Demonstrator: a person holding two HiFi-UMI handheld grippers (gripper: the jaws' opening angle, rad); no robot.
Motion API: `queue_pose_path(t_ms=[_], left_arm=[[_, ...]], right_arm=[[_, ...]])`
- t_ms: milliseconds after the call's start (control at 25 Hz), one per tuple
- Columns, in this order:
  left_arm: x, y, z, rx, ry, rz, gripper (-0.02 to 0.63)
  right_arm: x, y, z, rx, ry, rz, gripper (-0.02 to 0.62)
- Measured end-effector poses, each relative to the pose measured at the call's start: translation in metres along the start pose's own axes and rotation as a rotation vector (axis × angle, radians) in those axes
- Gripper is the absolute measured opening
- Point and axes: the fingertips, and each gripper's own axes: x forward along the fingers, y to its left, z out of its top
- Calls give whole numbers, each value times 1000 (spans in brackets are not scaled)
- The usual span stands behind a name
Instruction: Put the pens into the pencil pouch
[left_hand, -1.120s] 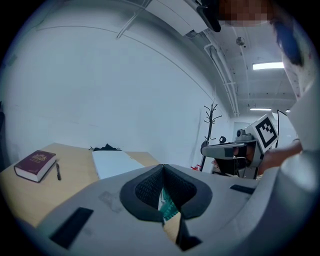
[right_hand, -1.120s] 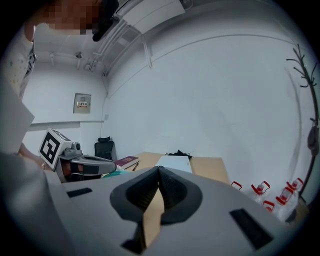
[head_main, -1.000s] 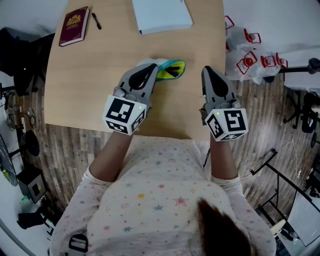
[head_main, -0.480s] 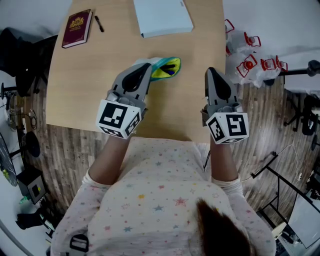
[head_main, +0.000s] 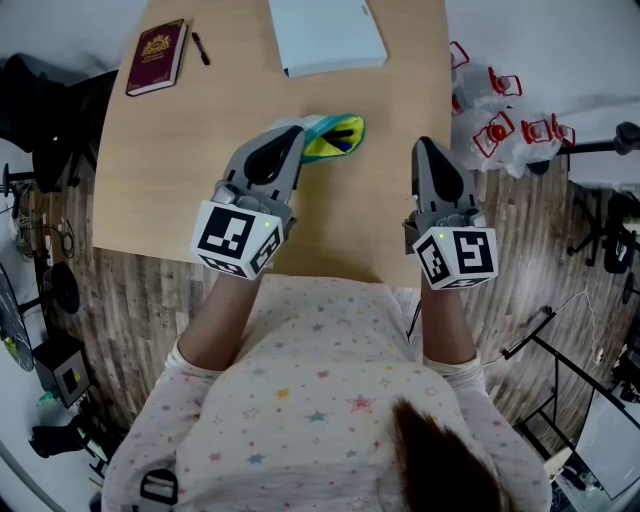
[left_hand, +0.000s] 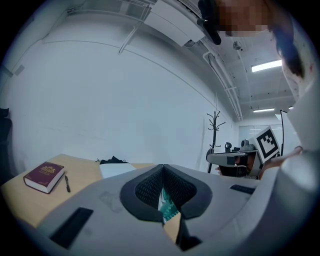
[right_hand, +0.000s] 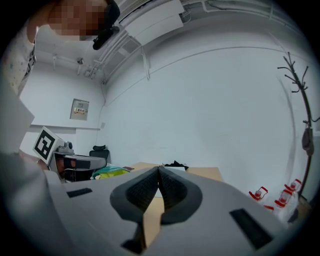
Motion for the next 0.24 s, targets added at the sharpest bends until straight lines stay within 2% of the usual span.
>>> queue_pose_path(t_ms=[240], left_arm=[[3,-5,2,-4,-4,-6,12]], right_arm=[[-4,-7,0,40,-21,-27,0]])
